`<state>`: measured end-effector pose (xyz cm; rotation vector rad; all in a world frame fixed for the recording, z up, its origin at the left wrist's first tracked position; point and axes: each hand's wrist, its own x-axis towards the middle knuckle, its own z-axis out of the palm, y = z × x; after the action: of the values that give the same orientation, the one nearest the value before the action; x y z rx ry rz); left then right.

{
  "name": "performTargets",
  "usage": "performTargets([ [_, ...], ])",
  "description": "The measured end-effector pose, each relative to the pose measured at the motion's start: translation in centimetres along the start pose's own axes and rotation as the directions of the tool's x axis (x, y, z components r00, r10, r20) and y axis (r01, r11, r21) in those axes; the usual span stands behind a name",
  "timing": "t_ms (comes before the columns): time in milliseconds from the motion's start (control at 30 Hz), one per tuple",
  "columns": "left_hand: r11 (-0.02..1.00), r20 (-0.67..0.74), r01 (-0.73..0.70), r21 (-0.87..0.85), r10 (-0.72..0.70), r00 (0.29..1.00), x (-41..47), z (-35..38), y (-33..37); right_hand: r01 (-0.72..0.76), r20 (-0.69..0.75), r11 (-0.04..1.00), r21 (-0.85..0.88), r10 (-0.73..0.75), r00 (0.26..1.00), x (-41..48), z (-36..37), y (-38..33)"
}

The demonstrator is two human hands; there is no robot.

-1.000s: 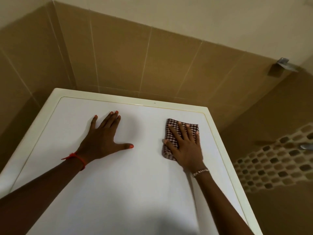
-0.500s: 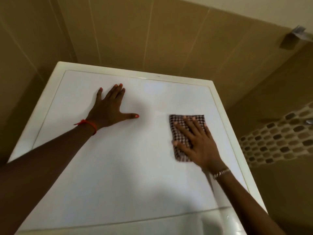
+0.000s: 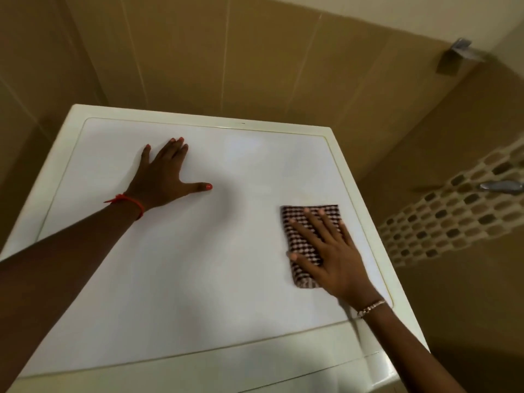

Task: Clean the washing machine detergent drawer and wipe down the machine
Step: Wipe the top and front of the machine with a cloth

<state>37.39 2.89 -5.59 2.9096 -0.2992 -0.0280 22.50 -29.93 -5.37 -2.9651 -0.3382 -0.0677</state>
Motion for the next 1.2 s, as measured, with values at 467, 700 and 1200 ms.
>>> performTargets([
  [467,0.998,-0.049,0.031,-0.055,-0.034,0.998,-10.8,0.8,7.7,-0.15,0.031,0.987,-0.05,0.152,0.988,0.5,-0.9,3.7],
  [700,0.999,0.003,0.031,0.04,-0.031,1.0,-18.4,3.3,10.3,-0.216,0.102,0.974,0.074,0.208,0.973,-5.0,-2.3,4.0],
  [1200,0.999,-0.021,-0.003,0.045,0.004,1.0,-18.6,3.3,10.3,0.113,0.15,0.993,0.028,-0.116,0.982,-8.5,0.1,-6.2],
])
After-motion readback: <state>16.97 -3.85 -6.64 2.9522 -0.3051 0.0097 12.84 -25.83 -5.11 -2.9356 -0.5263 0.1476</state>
